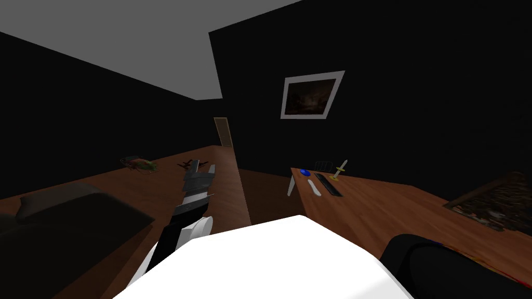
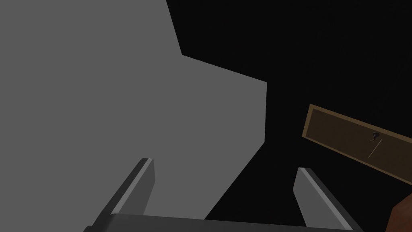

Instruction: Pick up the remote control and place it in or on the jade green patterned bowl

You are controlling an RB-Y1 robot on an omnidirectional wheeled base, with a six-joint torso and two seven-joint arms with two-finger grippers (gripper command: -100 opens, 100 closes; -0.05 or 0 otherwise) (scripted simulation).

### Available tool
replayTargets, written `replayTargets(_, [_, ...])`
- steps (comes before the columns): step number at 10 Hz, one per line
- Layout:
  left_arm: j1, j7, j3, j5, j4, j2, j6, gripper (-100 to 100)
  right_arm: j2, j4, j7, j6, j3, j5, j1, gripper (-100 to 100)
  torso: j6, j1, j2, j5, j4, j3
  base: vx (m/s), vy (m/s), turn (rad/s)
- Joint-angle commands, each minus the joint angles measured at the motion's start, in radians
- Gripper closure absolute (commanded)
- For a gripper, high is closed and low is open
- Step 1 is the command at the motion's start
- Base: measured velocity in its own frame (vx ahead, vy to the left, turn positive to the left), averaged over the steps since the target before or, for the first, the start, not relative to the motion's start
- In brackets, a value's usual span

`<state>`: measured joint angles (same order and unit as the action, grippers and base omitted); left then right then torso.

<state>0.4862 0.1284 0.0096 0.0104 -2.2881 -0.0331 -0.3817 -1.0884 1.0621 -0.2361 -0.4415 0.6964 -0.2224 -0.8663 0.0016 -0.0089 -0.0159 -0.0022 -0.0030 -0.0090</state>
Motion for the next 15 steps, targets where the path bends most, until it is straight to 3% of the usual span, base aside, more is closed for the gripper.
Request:
replayTargets(1, [0.0, 0.0, 0.0, 0.0, 0.0, 0.0, 0.0, 0, -0.034, -0.009, -0.006, 0.024, 0.009, 0.001, 0.003, -100, 0.0, 0.0, 0.0, 0.0, 0.0, 0.0, 0.094, -0.031, 0.137])
replayTargets(3, [0.0, 0.0, 0.0, 0.0, 0.0, 0.0, 0.0, 0, -0.074, -0.042, -0.025, 0.048, 0.03, 0.002, 0.042, -100, -0.001, 0.002, 0.0, 0.0, 0.0, 0.0, 0.169, -0.022, 0.244])
replayTargets(5, [0.0, 0.0, 0.0, 0.0, 0.0, 0.0, 0.0, 0, -0.067, -0.047, -0.026, 0.049, 0.034, 0.0, 0.051, -100, -0.001, 0.003, -0.006, 0.0, -0.001, -0.003, 0.168, -0.018, 0.12])
replayTargets(6, [0.0, 0.0, 0.0, 0.0, 0.0, 0.0, 0.0, 0, -0.068, -0.047, -0.028, 0.052, 0.034, 0.0, 0.054, 0, 0.001, 0.004, 0.0, 0.001, 0.0, 0.0, 0.019, -0.004, -0.001])
replayTargets(7, [0.0, 0.0, 0.0, 0.0, 0.0, 0.0, 0.0, 0, -0.032, -0.068, -0.016, 0.063, 0.034, -0.006, 0.07, -100, 0.001, 0.005, 0.006, 0.001, 0.001, 0.003, -0.004, -0.022, 0.032])
replayTargets(10, [0.0, 0.0, 0.0, 0.0, 0.0, 0.0, 0.0, 0, 0.013, -0.094, -0.001, 0.076, 0.033, -0.013, 0.089, -100, 0.001, 0.004, 0.012, 0.0, 0.003, 0.007, -0.028, -0.031, 0.022])
replayTargets(11, [0.0, 0.0, 0.0, 0.0, 0.0, 0.0, 0.0, 0, 0.003, -0.093, -0.007, 0.071, 0.035, -0.012, 0.088, -100, 0.001, 0.004, 0.012, 0.0, 0.003, 0.007, -0.013, -0.01, 0.005])
replayTargets(12, [0.0, 0.0, 0.0, 0.0, 0.0, 0.0, 0.0, 0, 0.005, -0.097, -0.006, 0.07, 0.036, -0.012, 0.09, 100, 0.001, 0.005, 0.011, 0.001, 0.003, 0.007, 0.0, 0.0, 0.0])
replayTargets(15, [0.0, 0.0, 0.0, 0.0, 0.0, 0.0, 0.0, 0, 0.004, -0.096, -0.004, 0.07, 0.036, -0.013, 0.09, 100, 0.002, 0.005, 0.01, 0.001, 0.002, 0.006, -0.001, 0.0, 0.003])
